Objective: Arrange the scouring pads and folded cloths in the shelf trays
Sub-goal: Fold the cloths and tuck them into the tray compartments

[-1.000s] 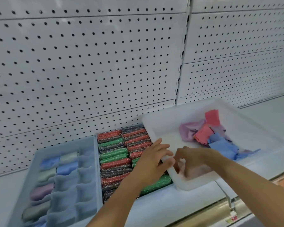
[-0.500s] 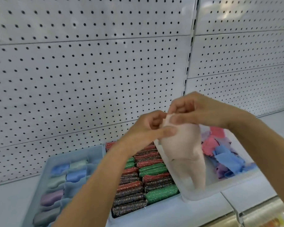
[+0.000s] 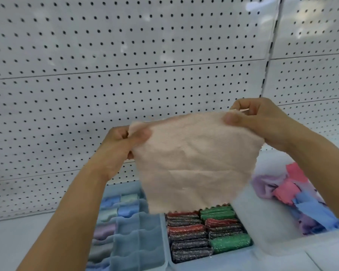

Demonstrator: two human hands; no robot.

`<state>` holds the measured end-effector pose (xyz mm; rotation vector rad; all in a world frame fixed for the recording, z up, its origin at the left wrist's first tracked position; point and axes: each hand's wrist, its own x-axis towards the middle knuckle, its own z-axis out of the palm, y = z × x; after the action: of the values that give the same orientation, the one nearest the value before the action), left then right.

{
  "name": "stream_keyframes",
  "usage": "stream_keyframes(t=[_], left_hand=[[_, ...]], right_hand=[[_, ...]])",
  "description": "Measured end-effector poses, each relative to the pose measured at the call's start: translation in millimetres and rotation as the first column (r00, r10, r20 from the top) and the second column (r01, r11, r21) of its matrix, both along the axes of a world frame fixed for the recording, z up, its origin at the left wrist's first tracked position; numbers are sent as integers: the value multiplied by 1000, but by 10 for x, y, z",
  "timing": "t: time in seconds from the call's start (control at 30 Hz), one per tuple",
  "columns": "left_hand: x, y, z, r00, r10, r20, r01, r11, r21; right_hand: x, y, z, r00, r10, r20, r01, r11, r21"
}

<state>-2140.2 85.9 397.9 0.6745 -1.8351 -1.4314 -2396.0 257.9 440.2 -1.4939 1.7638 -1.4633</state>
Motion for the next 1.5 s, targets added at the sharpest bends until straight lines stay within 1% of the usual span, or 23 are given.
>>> stream_keyframes(t=[0.17,0.33,0.43,0.5,0.57,0.67,0.8,0.87,0.9,0.97,1.03,1.07,1.13,1.2,1.23,1.3,1.37,1.4,1.43,1.5], left_hand=[[221,-109,28,985,147,-90,-140,987,84],[370,-183,-7,975,195,-105,-184,977,103],[413,-180,-8,971,206,-119,-200,978,64],[408,-147,23,971,198,-134,-199,980,6],[377,-124,58,973,190,-133,-200,978,-66],[351,-120,116,972,198,-124,-214,967,-138],[438,-190,162,966,229,-121,-242,964,-108],[475,-209,160,970,212,-118,-225,969,-106],[468,-197,156,976,188,-105,-202,970,-136],[390,-106,167,992,118,-39,-124,966,-227],[251,27,197,999,24,31,-14,954,-301],[184,80,209,999,-12,44,25,949,-315],[94,136,225,999,-40,-5,37,954,-299],[83,127,217,998,-2,-60,-12,972,-233],[110,103,188,999,13,-38,-20,981,-191],[228,60,86,993,-25,113,39,991,-127],[400,11,-82,958,-73,278,100,991,-86],[505,-18,-166,939,-81,334,110,991,-70],[614,-54,-241,928,-79,364,108,992,-60],[798,-110,-337,923,-79,376,101,994,-40]], right_hand=[[52,-159,-21,998,59,17,-59,997,40],[150,-280,-24,998,52,30,-53,998,30],[198,-320,-33,996,70,-47,-68,996,49],[265,-349,-34,984,100,-149,-85,991,103],[339,-394,-33,971,130,-202,-101,984,150],[410,-449,-32,973,123,-197,-99,987,128],[358,-439,-42,996,4,-88,-1,1000,24],[309,-416,-51,995,-23,-96,26,999,35],[308,-412,-43,990,-14,-142,24,997,72],[416,-433,0,958,77,-276,-31,985,168],[633,-522,24,929,214,-302,-162,968,190],[754,-589,4,923,272,-273,-229,956,181],[961,-707,-65,936,321,-144,-304,944,124],[1073,-754,-106,959,281,-35,-281,960,-4],[1069,-759,-117,968,249,-1,-249,967,-59],[1029,-738,-107,972,223,76,-212,969,-129],[955,-700,-85,972,187,139,-162,971,-176],[911,-683,-81,973,159,165,-125,972,-199],[867,-659,-81,974,129,187,-87,973,-216],[768,-617,-112,973,67,223,-16,974,-224]])
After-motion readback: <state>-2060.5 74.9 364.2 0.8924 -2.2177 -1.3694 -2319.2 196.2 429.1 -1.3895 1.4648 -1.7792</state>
